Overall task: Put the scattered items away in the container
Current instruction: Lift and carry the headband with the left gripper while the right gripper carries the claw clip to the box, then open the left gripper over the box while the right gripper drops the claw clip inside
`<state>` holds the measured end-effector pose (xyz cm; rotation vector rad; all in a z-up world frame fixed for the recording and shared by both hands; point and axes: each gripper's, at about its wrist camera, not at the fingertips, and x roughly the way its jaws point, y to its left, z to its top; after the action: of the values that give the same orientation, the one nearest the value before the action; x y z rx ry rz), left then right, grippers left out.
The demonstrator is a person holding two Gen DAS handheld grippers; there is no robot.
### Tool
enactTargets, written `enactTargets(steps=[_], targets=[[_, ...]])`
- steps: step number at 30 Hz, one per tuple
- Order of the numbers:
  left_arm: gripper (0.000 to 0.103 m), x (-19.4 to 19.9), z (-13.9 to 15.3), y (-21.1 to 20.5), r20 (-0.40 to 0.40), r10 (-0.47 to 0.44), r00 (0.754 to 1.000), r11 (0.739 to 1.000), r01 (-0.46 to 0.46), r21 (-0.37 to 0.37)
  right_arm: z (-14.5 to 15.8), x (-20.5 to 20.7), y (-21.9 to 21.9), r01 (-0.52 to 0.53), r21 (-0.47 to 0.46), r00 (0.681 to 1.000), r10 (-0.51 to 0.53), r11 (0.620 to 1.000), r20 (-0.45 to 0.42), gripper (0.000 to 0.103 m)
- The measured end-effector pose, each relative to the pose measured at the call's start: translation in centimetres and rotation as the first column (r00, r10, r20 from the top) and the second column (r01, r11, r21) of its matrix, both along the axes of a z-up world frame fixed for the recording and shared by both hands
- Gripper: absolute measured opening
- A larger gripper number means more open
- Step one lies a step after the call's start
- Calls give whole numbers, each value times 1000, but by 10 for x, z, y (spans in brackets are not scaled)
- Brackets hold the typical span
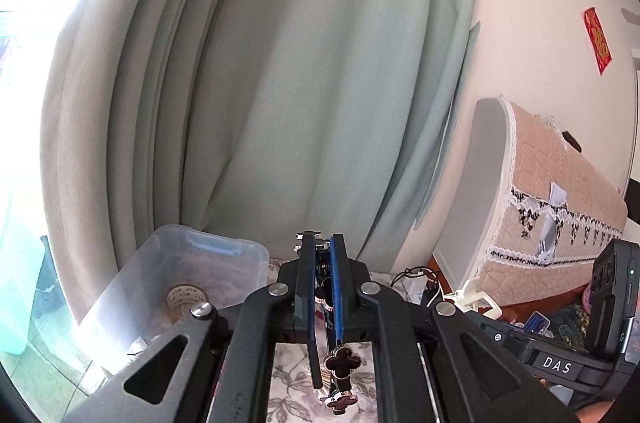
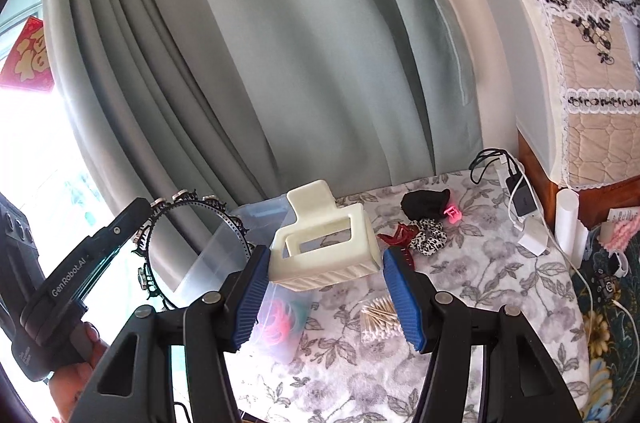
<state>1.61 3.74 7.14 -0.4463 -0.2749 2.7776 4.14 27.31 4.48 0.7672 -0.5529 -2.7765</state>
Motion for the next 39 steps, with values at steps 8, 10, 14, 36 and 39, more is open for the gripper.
enactTargets(steps=[8, 10, 14, 36, 39], targets=[[6, 7, 6, -40, -14, 92, 996, 995, -91, 46, 14, -3, -38, -75, 37, 997, 76, 997, -21, 61], [7, 9, 5, -49, -15, 115, 993, 992, -114, 49, 15, -4, -49, -98, 45, 995, 99, 994, -21, 61], [6, 9, 2, -66, -14, 159, 987, 986, -158, 61, 11, -10, -71, -142, 70, 990, 143, 987, -4, 61], [7, -22, -56, -137, 108, 265, 958, 947, -280, 157, -39, -63, -181, -321, 154, 939, 293, 934, 183, 61], [7, -27, -65, -144, 129, 275, 953, 940, -295, 173, -49, -72, -187, -337, 155, 930, 303, 929, 209, 61]])
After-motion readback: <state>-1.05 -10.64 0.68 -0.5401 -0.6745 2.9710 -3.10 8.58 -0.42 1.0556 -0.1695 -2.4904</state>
